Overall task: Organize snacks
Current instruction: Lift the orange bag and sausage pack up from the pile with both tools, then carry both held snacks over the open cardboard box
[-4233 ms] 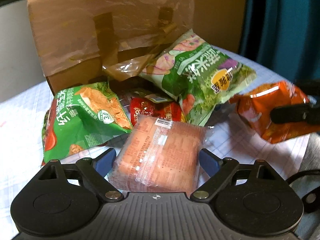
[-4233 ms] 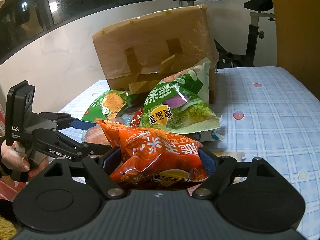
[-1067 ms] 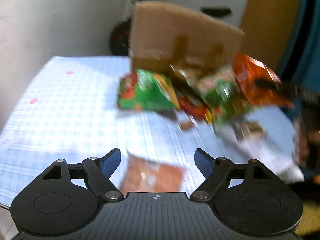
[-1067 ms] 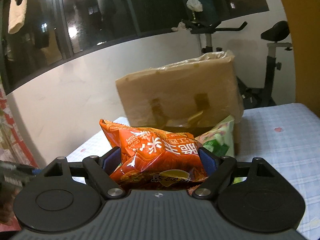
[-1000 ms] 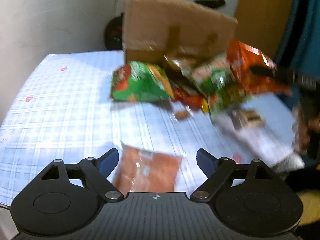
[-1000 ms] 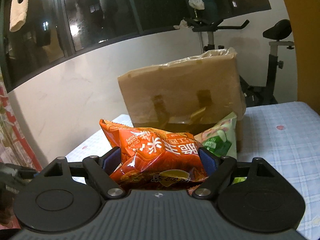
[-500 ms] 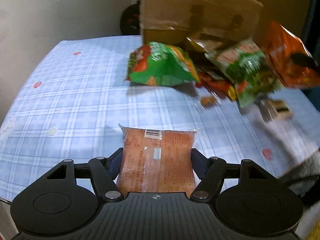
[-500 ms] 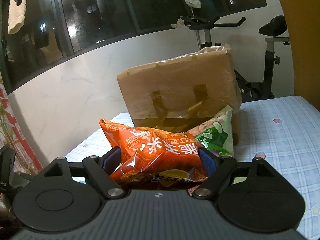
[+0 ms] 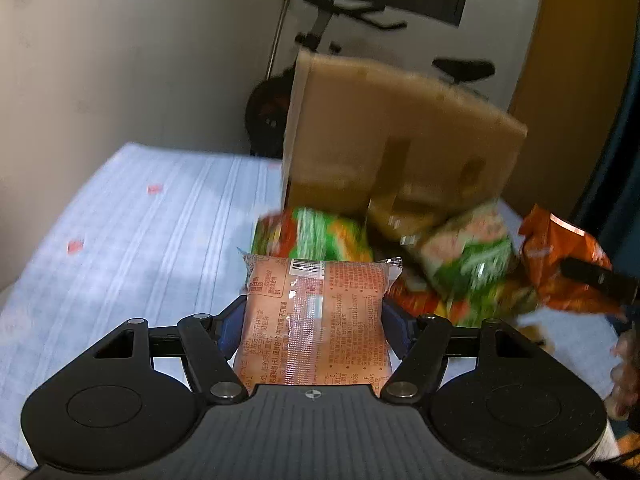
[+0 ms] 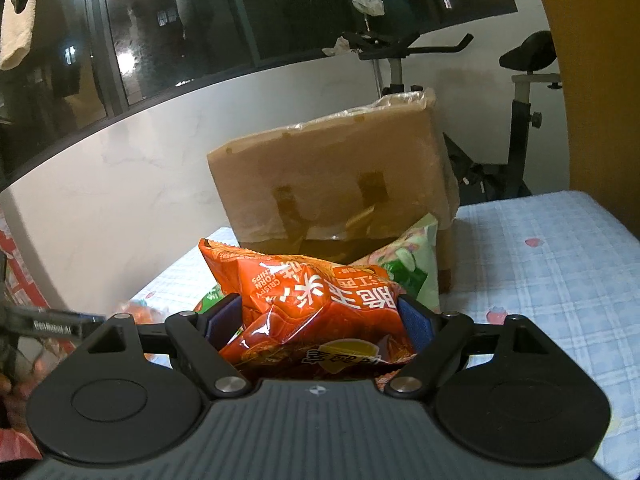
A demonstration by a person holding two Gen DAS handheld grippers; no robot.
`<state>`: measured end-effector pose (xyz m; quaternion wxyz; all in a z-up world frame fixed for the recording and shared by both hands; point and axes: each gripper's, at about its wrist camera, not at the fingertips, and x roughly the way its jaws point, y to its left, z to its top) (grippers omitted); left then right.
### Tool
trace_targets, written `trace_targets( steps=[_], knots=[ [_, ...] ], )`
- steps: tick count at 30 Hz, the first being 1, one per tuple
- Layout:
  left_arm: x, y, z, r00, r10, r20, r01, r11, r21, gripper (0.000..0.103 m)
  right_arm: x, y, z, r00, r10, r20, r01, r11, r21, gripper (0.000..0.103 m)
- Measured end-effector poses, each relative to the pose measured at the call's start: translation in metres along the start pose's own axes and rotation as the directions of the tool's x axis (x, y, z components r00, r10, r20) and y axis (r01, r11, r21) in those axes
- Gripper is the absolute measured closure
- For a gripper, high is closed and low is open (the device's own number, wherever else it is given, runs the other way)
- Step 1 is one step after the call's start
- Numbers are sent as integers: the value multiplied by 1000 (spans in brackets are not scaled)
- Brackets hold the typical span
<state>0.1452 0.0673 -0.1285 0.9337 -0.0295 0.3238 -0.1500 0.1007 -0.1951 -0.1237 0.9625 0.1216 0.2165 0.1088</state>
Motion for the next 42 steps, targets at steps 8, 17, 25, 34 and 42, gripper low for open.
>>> trace_targets(
  steps=[8, 17, 25, 34, 42],
  knots=[
    [-7, -18, 64, 988, -27, 150, 23, 999, 29, 31, -9, -2, 42, 996, -17, 88, 20, 999, -36, 19],
    [19, -49, 155, 959, -76, 272, 56, 995, 81, 31, 11, -5, 123, 976, -29, 214, 55, 992, -114, 19],
    [84, -70, 218, 962, -55, 267, 30, 995, 96, 31, 73, -16, 191, 967, -22, 252, 55, 991, -125, 19],
    [133, -66, 230, 987, -13, 159, -7, 992, 127, 29, 148, -29, 198, 993, -57, 103, 72, 988, -139, 19],
    [132, -47, 231, 987, -14, 157, -1, 995, 96, 11, 163, -33, 191, 997, -74, 8, 74, 986, -149, 7]
  ],
)
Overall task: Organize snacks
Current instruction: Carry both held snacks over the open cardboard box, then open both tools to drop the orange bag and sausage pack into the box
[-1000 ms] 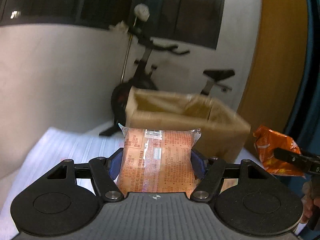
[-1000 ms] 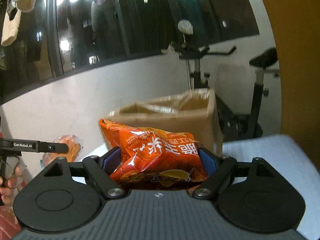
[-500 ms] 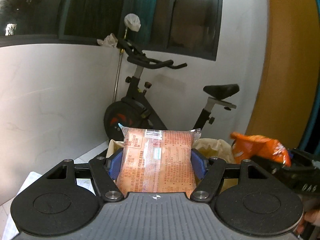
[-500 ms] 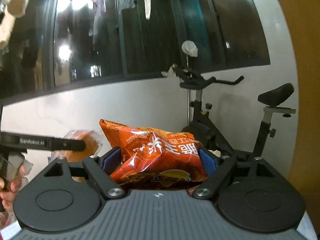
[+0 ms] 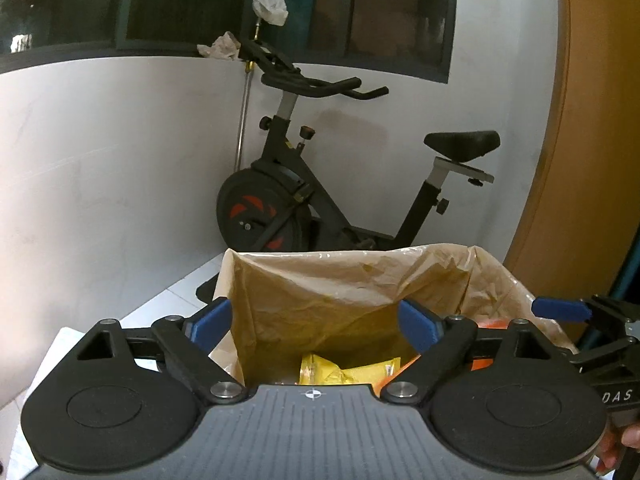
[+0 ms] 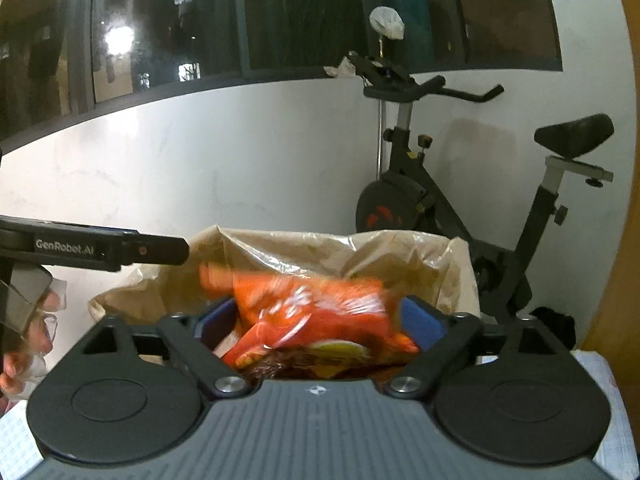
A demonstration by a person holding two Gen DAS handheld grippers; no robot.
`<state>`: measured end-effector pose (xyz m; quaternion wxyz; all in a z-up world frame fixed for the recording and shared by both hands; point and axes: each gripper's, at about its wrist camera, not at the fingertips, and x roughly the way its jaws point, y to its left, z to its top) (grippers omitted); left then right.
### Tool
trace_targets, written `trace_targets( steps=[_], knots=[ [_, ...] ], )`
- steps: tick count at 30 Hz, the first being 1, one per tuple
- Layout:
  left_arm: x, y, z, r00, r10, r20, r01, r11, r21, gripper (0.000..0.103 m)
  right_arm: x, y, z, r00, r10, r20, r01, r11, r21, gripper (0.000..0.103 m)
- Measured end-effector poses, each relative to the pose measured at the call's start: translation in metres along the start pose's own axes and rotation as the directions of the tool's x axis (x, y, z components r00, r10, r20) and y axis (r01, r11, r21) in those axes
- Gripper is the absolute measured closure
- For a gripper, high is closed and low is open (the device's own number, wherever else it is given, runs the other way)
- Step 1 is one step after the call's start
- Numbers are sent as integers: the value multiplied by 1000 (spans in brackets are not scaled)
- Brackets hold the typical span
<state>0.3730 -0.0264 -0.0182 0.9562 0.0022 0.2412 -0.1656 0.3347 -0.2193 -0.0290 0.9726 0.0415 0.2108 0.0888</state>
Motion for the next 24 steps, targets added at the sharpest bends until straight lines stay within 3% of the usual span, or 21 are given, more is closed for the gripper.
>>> trace_targets(
  steps=[8, 14, 24],
  knots=[
    [-38, 12, -11, 1000, -4, 21, 5, 998, -66, 11, -29, -10, -1, 1000, -21, 17, 20, 999, 50, 6],
    [-89, 26, -30, 998, 27, 56, -21, 994, -109, 12, -69, -8, -14, 999, -18, 41, 13, 994, 106, 6],
    [-160, 32, -105, 992, 118, 39, -110, 981, -160, 12, -127, 16, -73, 998, -21, 54, 12, 988, 151, 6]
  ],
)
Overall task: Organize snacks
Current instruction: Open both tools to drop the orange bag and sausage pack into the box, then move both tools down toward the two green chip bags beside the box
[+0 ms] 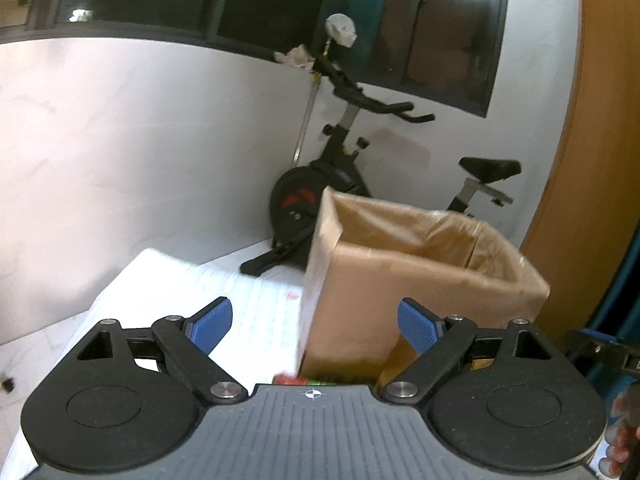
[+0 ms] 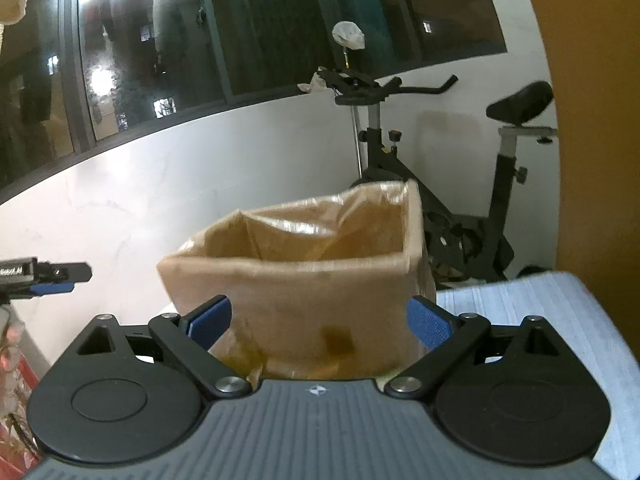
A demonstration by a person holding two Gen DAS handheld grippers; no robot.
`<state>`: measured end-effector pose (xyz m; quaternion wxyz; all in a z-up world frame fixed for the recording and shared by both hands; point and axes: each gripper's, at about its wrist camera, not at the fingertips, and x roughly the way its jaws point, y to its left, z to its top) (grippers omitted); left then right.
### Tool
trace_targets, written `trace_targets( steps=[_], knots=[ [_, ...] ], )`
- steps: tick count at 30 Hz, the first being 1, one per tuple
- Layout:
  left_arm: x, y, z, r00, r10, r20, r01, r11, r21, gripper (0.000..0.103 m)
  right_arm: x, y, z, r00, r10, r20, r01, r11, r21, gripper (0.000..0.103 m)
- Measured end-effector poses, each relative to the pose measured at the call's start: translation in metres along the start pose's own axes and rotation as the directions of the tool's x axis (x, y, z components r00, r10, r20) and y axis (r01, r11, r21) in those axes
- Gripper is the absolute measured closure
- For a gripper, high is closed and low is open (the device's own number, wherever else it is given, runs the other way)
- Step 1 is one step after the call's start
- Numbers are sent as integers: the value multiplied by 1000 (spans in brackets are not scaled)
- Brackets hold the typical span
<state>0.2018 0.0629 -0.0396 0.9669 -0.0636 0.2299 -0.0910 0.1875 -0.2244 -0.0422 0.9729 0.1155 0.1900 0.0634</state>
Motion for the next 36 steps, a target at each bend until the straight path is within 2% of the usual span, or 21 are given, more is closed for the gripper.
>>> trace_targets(
  steps=[6, 14, 20, 26, 36],
  knots=[
    [-15, 7, -19, 1000, -27, -6, 27, 999, -42, 12, -20, 6, -24, 1000, -5, -7, 5, 1000, 16, 6],
    [-16, -7, -27, 997, -79, 5, 78, 997, 22, 12, -50, 11, -27, 998, -58, 29, 59, 998, -31, 6],
    [-13, -11, -35, 995, -96, 9, 95, 995, 42, 12, -58, 8, -33, 996, -94, -1, 94, 994, -53, 6],
    [2, -2, -43, 996, -76, -36, 77, 996, 46, 11, -40, 0, -38, 995, -86, -44, 85, 996, -31, 2],
    [47, 5, -56, 991, -33, -133, 37, 999, 29, 11, 19, -10, -65, 978, -52, -204, 44, 998, -46, 0]
  ],
)
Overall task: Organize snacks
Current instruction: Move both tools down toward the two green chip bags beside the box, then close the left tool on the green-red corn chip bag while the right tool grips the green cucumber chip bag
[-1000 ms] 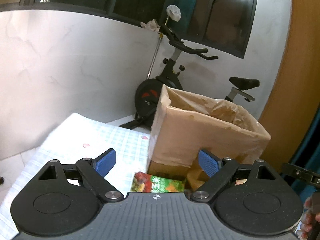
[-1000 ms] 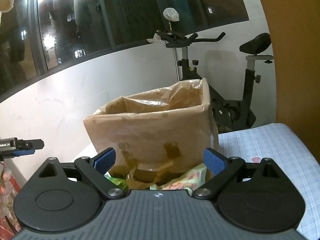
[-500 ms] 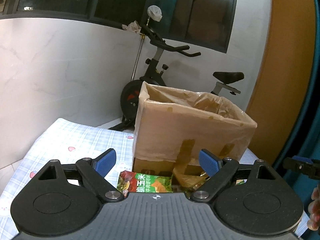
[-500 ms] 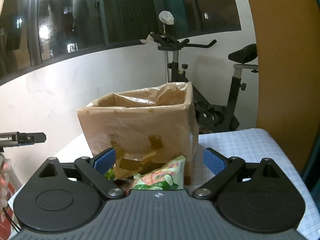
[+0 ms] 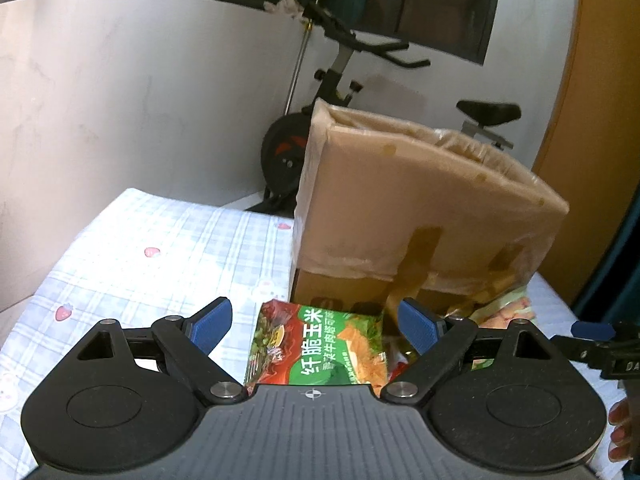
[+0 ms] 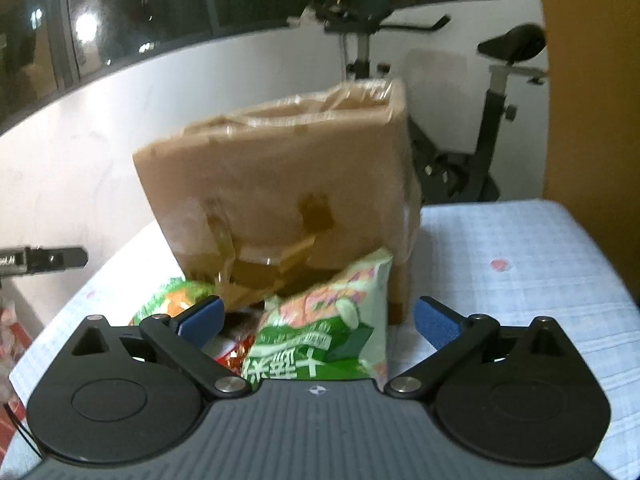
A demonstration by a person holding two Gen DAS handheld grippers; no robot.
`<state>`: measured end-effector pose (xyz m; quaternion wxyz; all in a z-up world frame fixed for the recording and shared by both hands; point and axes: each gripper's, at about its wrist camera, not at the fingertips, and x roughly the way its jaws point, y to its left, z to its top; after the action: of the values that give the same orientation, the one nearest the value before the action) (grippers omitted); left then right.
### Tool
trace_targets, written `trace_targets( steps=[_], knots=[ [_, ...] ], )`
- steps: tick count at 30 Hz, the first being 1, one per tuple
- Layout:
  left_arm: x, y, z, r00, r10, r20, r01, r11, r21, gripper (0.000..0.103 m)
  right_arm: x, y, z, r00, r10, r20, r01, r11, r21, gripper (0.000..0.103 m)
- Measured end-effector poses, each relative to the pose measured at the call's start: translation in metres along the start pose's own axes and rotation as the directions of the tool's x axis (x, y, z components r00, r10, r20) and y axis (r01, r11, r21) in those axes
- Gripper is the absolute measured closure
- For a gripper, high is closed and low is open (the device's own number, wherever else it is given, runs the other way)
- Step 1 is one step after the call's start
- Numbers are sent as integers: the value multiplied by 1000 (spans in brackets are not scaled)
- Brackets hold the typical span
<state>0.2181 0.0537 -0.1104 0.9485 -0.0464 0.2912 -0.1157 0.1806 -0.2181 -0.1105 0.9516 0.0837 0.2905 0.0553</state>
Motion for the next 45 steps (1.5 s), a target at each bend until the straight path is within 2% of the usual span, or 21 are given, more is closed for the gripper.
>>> trace_targets(
  steps=[3, 8, 12, 16, 22, 28, 34, 38, 39, 41, 44, 45],
  knots=[
    [13, -1, -2, 1000, -1, -28, 1, 1000, 2, 11, 20, -1, -4, 998, -6, -61, 6, 1000, -3, 0],
    [33, 3, -11, 997, 0, -74, 0, 1000, -4, 12, 44, -6, -6, 993, 31, -113, -27, 999, 42, 0],
    [41, 3, -15, 995, 8, -95, -8, 1000, 1, 12, 61, -1, -10, 988, 26, -150, -23, 1000, 21, 0],
    [51, 2, -17, 993, 12, -115, -10, 1000, 23, 12, 73, 0, -15, 988, 12, -153, -9, 1000, 19, 0],
    [74, 2, -18, 986, 23, -167, -17, 999, 41, 11, 82, -10, -21, 985, 26, -168, -13, 997, 78, 0],
    [98, 3, -21, 979, 23, -203, -11, 998, 57, 11, 79, -12, -27, 989, 10, -148, 1, 997, 75, 5],
    [113, 12, -26, 976, -15, -217, 21, 999, 27, 2, 77, -14, -29, 992, 22, -127, -12, 997, 83, 11],
    [119, 20, -31, 967, -80, -242, 72, 997, -39, 2, 76, -15, -32, 993, 23, -116, -13, 996, 89, 12],
    [119, 20, -32, 966, -87, -243, 79, 996, -44, 3, 77, -15, -32, 993, 25, -115, -14, 996, 91, 12],
    [116, 19, -34, 967, -109, -230, 100, 994, -48, 16, 76, -15, -32, 993, 27, -114, -16, 995, 95, 12],
    [107, 11, -35, 974, -55, -220, 58, 998, 6, 26, 76, -16, -32, 993, 29, -111, -19, 995, 96, 14],
    [103, 10, -36, 975, -52, -218, 57, 998, 13, 26, 75, -16, -33, 994, 31, -109, -21, 995, 96, 15]
  ],
)
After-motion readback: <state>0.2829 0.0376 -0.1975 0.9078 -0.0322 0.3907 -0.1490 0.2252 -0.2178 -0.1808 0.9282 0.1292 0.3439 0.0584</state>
